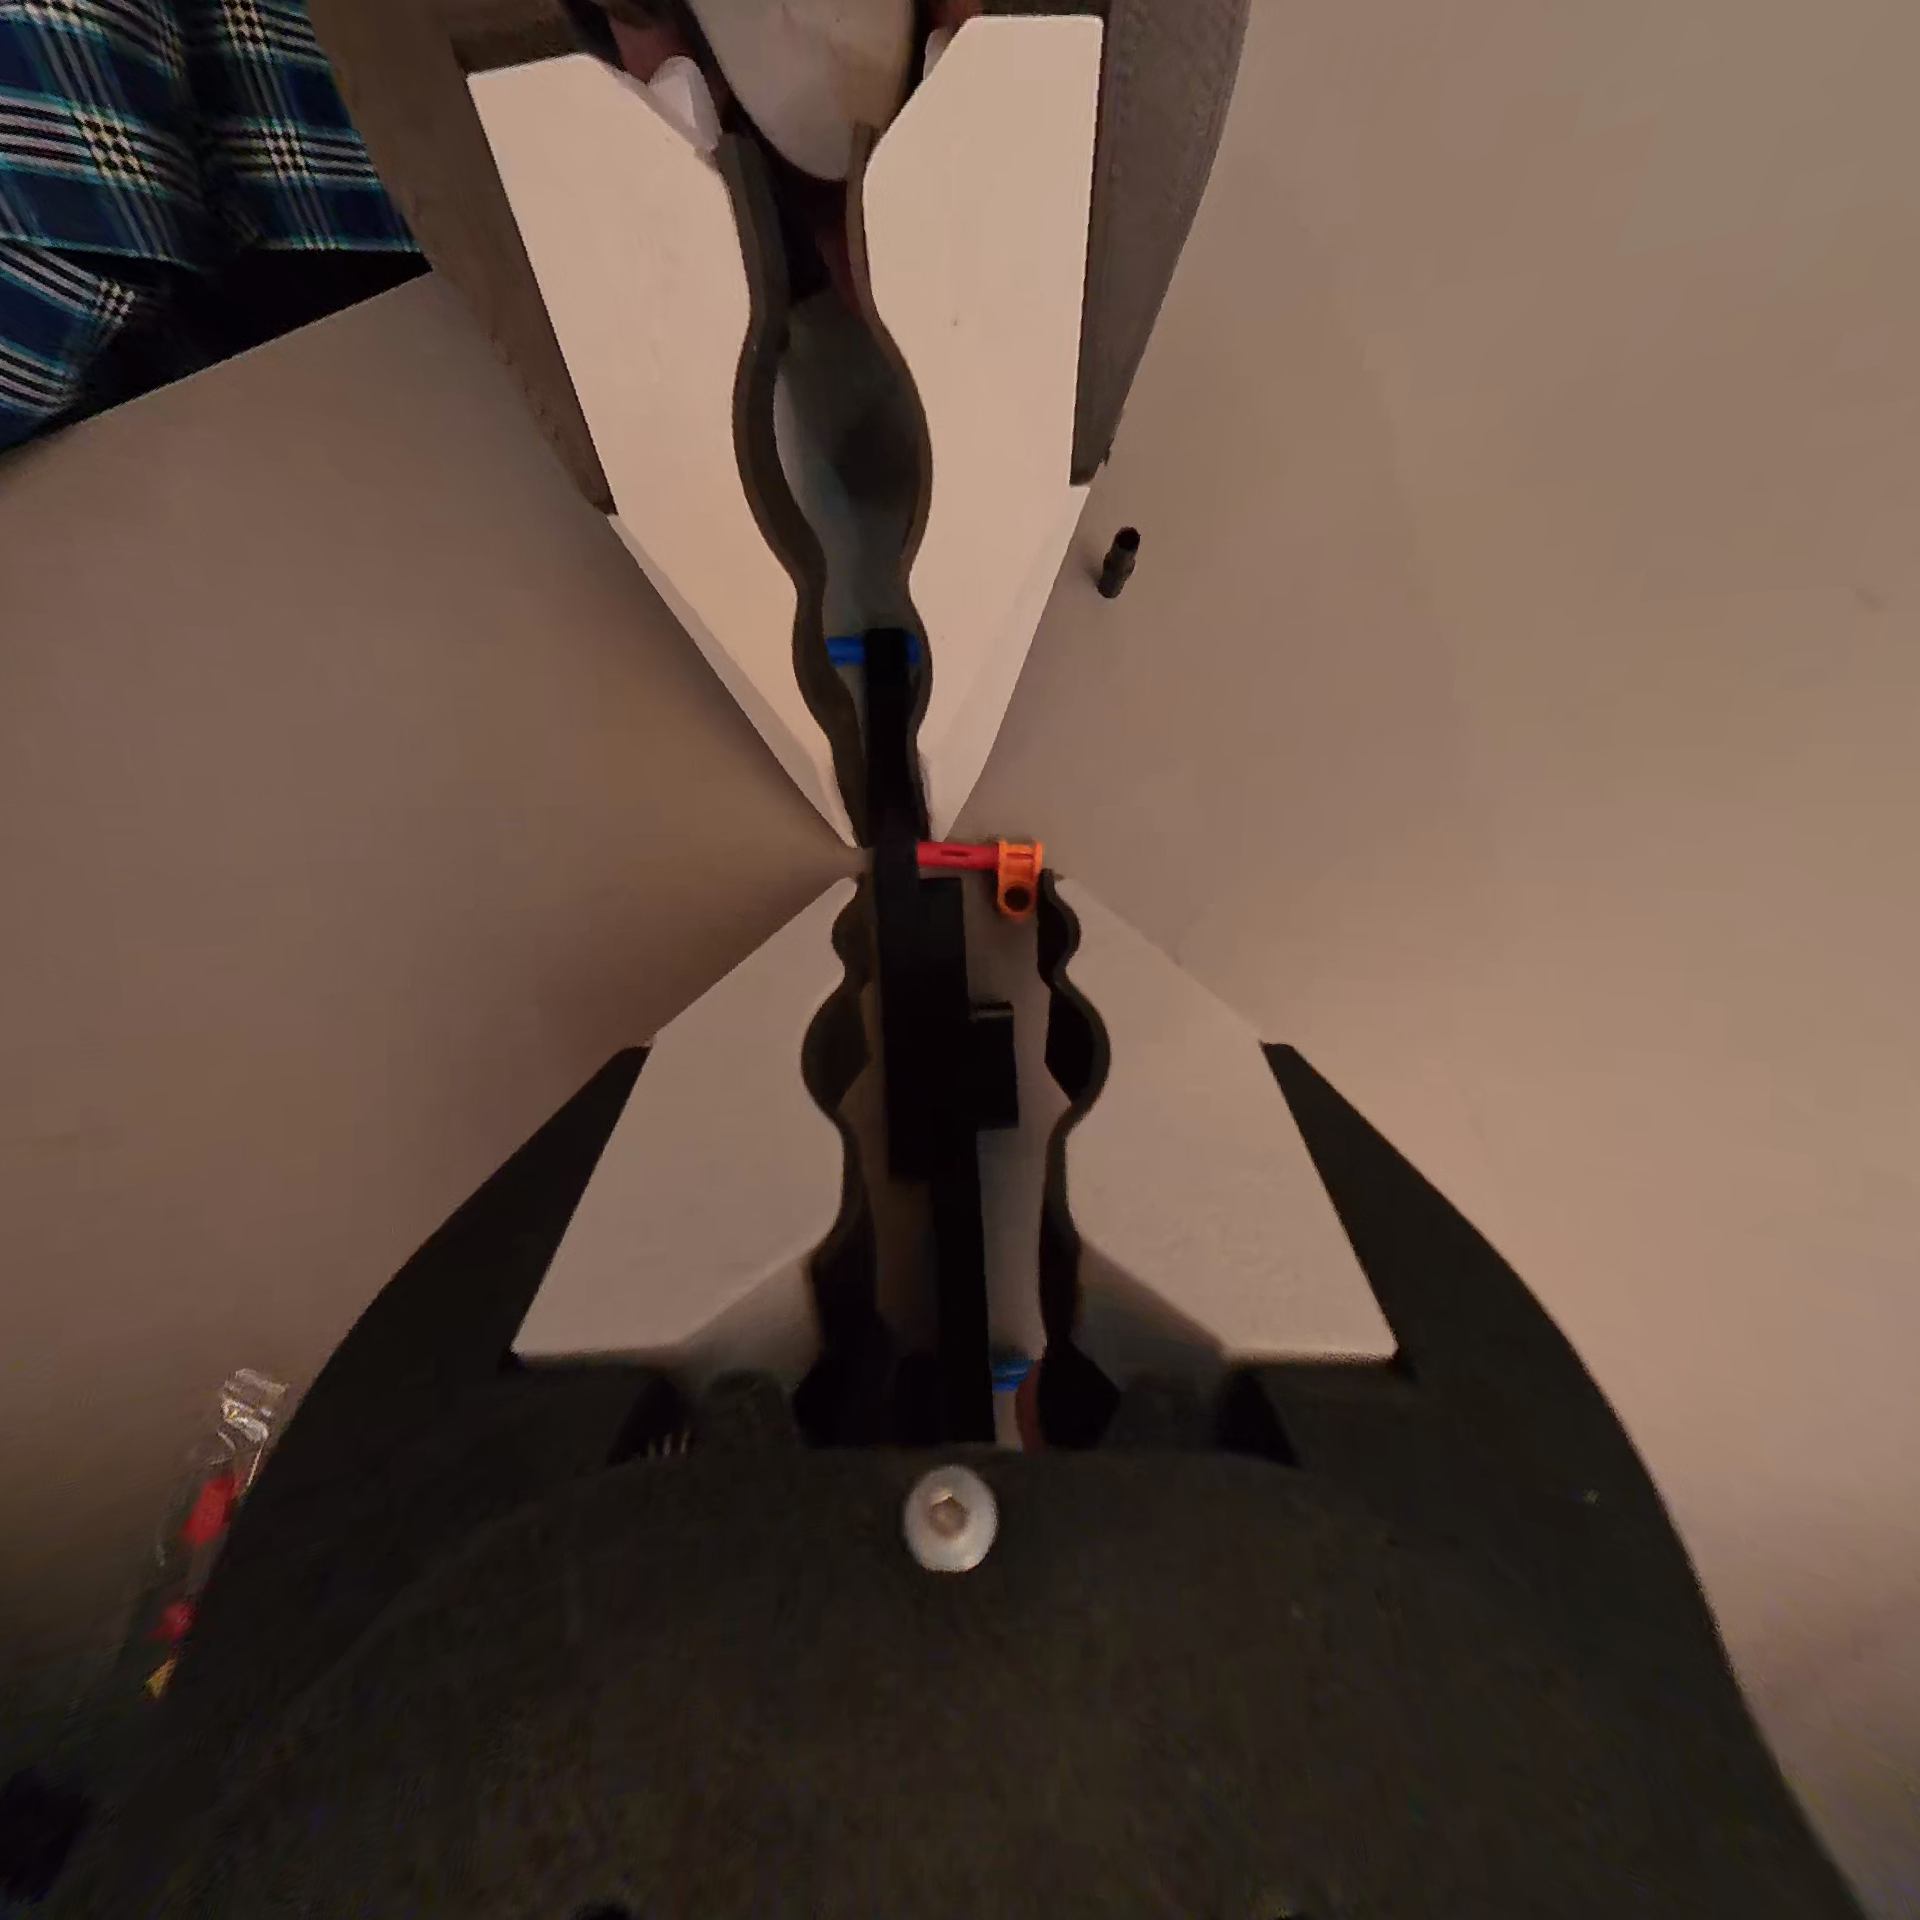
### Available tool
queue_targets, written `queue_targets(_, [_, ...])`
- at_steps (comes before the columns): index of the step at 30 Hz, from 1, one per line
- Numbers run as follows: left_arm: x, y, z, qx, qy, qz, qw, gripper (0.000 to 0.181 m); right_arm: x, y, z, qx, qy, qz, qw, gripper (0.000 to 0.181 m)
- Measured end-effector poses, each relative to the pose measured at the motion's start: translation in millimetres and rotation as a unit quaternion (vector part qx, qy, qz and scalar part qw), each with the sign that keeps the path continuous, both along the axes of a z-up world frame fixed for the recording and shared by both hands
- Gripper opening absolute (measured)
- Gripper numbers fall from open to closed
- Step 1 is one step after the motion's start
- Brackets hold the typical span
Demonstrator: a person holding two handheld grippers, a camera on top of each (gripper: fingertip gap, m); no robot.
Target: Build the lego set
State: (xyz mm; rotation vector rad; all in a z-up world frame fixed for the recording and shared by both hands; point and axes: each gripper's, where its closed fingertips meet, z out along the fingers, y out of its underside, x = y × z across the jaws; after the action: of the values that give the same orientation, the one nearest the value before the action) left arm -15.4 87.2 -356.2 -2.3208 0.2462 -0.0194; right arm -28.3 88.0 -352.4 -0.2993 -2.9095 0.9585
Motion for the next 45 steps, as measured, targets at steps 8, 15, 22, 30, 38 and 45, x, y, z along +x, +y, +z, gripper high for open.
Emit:
queue_targets(8, [0,0,0,0.000,-0.002,0.001,1.000,0.008,0,2,0,0.000,-0.003,-0.003,1.000,0.028])
queue_targets(15, [0,-1,1,0.001,0.001,0.002,1.000,0.011,0,2,3,-0.013,-0.012,-0.007,1.000,0.028])
queue_targets(22, [-2,-4,1,0.002,-0.001,0.006,1.000,0.013,-1,2,7,-0.025,-0.013,-0.012,1.000,0.024])
queue_targets(30, [-2,-5,1,0.002,0.002,0.006,1.000,0.012,-4,2,8,-0.032,-0.015,-0.022,0.999,0.016])
queue_targets(38, [-2,-5,1,0.002,0.003,0.006,1.000,0.011,-7,3,7,-0.029,-0.014,-0.030,0.999,0.012])
queue_targets(45, [-2,-5,1,0.003,0.006,0.007,1.000,0.012,-9,6,12,-0.037,-0.009,-0.038,0.999,0.016])
